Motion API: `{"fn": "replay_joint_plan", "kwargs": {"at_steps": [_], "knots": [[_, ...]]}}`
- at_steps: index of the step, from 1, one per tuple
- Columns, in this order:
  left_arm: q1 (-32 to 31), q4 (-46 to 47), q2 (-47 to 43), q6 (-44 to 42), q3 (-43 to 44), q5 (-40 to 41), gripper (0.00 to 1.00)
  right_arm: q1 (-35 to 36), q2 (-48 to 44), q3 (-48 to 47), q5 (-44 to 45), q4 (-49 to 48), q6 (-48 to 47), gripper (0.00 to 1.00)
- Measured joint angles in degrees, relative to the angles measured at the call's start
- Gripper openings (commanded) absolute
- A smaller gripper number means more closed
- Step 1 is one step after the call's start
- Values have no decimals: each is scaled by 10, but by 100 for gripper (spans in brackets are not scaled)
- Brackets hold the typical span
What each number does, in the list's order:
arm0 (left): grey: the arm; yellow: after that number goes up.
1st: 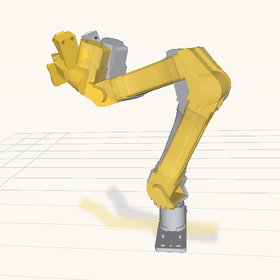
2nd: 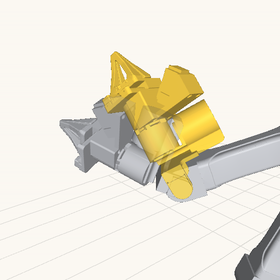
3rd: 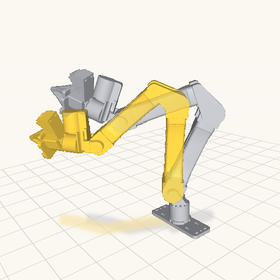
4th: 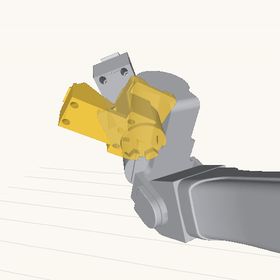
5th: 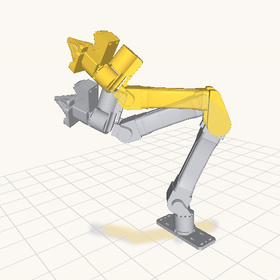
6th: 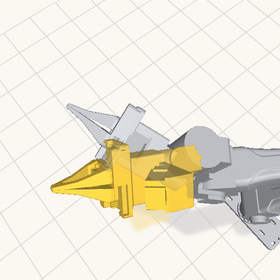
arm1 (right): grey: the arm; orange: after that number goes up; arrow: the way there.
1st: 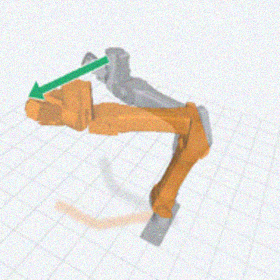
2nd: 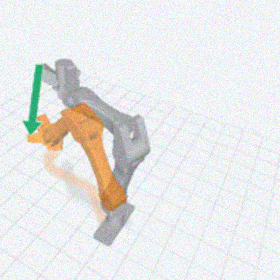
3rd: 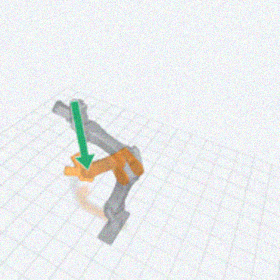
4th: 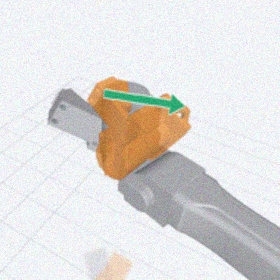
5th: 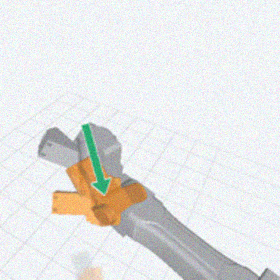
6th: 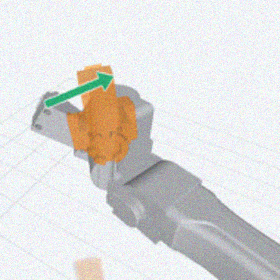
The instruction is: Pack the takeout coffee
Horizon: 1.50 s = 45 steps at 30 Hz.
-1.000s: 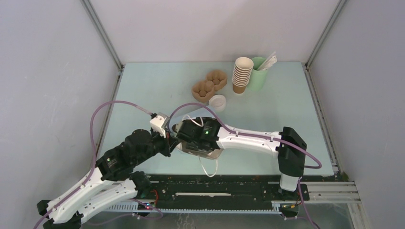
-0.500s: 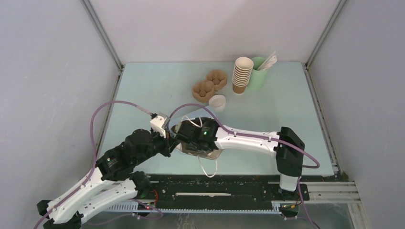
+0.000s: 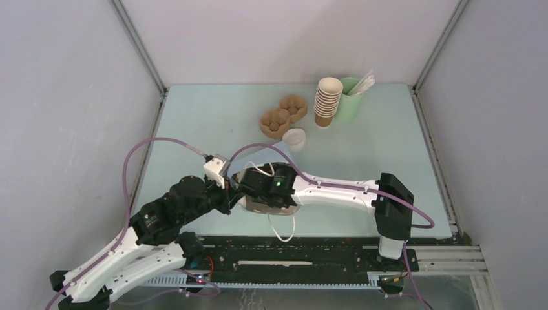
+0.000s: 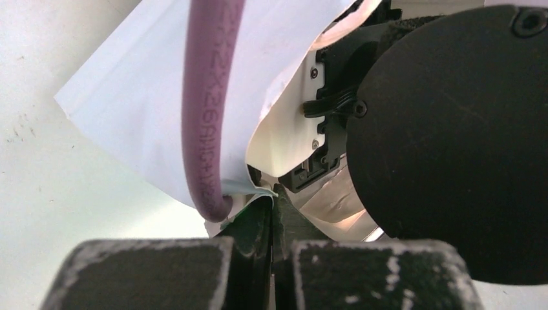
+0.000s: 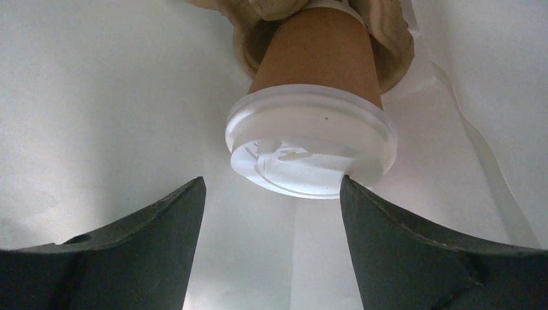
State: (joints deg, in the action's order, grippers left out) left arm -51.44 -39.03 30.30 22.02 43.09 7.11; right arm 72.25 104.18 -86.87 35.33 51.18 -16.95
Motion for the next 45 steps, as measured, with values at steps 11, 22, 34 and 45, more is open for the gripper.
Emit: {"fn": "replay_joint_plan", "kwargs": {"at_steps": [11, 22, 34, 45], "knots": [[-6, -5, -13, 16, 0, 2, 0, -9, -23, 41, -56, -61, -15, 72], [-2, 14, -7, 21, 7, 49, 0, -31, 13, -57, -54, 35, 37, 46], [-1, -26, -4, 64, 8, 117, 0, -25, 21, -61, -51, 34, 82, 65], [-1, -37, -17, 70, 8, 126, 0, -21, 9, -50, -48, 19, 80, 65]]}}
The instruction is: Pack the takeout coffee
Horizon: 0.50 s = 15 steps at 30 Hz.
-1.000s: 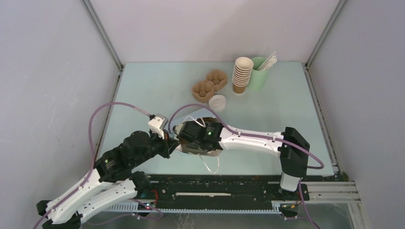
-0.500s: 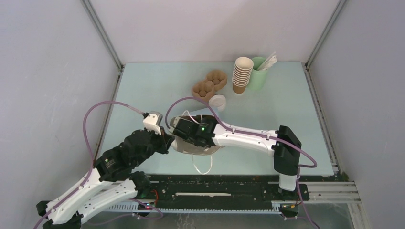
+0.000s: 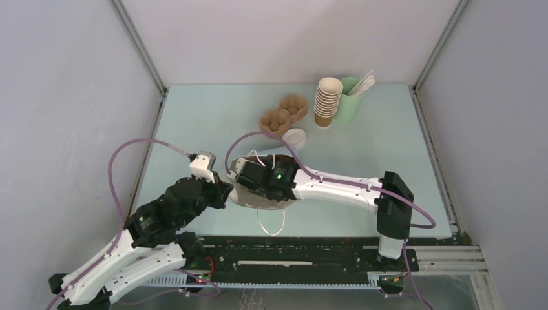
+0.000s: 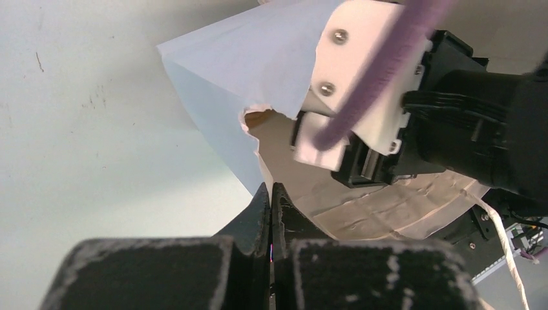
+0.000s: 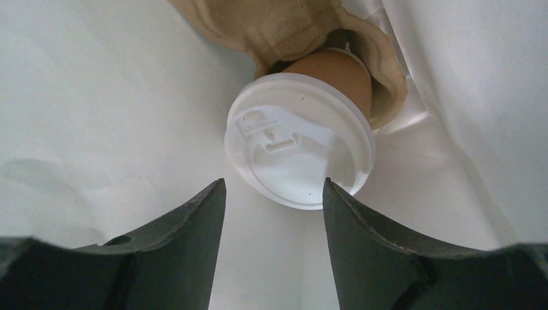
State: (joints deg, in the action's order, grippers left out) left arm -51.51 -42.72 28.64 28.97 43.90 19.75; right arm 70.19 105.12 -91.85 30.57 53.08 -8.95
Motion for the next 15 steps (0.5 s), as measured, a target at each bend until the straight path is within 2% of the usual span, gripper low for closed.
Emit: {"fn": "replay_joint_plan", "kwargs": {"at_steps": [4, 7, 9, 13, 15], "knots": [[0, 0, -3, 0, 0, -2, 0, 9, -35, 30, -9, -23, -14, 63], [0, 0, -2, -1, 0, -5, 0, 21, -57, 31, -23, -36, -22, 72], [0, 0, -1, -5, 0, -7, 0, 28, -67, 31, -31, -45, -27, 73], [0, 2, 3, -5, 0, -10, 0, 35, -68, 31, -35, -46, -30, 65], [0, 2, 3, -5, 0, -11, 0, 37, -68, 31, -29, -44, -30, 55]]}}
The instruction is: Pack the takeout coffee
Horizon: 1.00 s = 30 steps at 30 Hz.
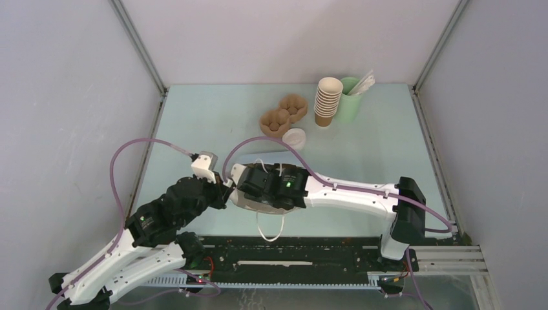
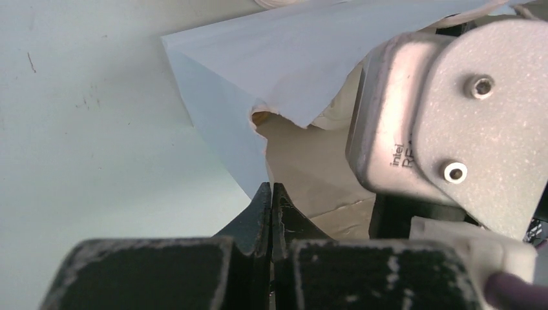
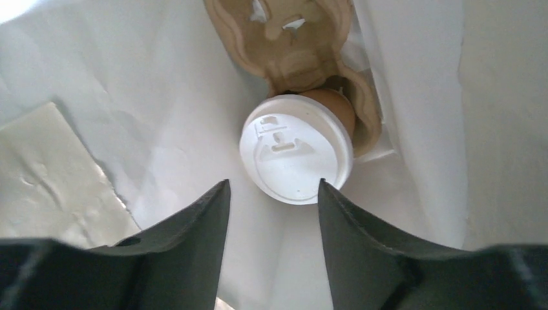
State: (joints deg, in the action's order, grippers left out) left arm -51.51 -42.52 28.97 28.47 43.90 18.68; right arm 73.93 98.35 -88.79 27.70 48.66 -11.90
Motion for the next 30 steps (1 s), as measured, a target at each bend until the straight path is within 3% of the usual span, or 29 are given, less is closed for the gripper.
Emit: {"fn": "replay_joint_plan", "kwargs": {"at_steps": [4, 18, 30], "knots": [[0, 0, 0, 0, 0, 0, 0, -1, 0, 0, 23, 2, -2, 46], [0, -5, 1, -2, 0, 2, 0, -18, 45, 17, 83, -17, -6, 34], [0, 0, 6, -5, 0, 5, 0, -16, 63, 19, 170, -35, -9, 34]]}}
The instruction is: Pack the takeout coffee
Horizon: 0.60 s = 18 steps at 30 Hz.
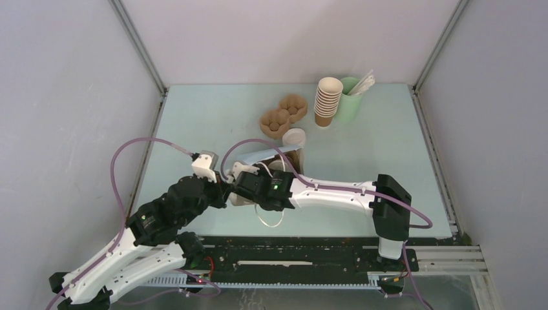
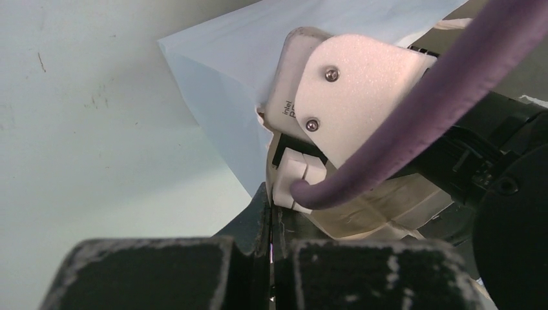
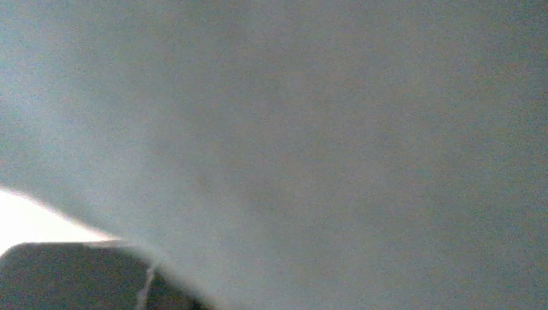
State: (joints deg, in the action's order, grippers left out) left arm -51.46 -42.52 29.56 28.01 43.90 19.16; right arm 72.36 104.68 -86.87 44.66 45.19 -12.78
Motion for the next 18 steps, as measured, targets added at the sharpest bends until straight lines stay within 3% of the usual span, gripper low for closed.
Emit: {"fn": "replay_joint_plan", "kwargs": {"at_steps": [11, 18], "knots": [[3, -5, 0, 0, 0, 16, 0, -8, 17, 16, 6, -54, -2, 32], [3, -5, 0, 0, -1, 17, 0, -8, 18, 13, 5, -32, 16, 31]]}}
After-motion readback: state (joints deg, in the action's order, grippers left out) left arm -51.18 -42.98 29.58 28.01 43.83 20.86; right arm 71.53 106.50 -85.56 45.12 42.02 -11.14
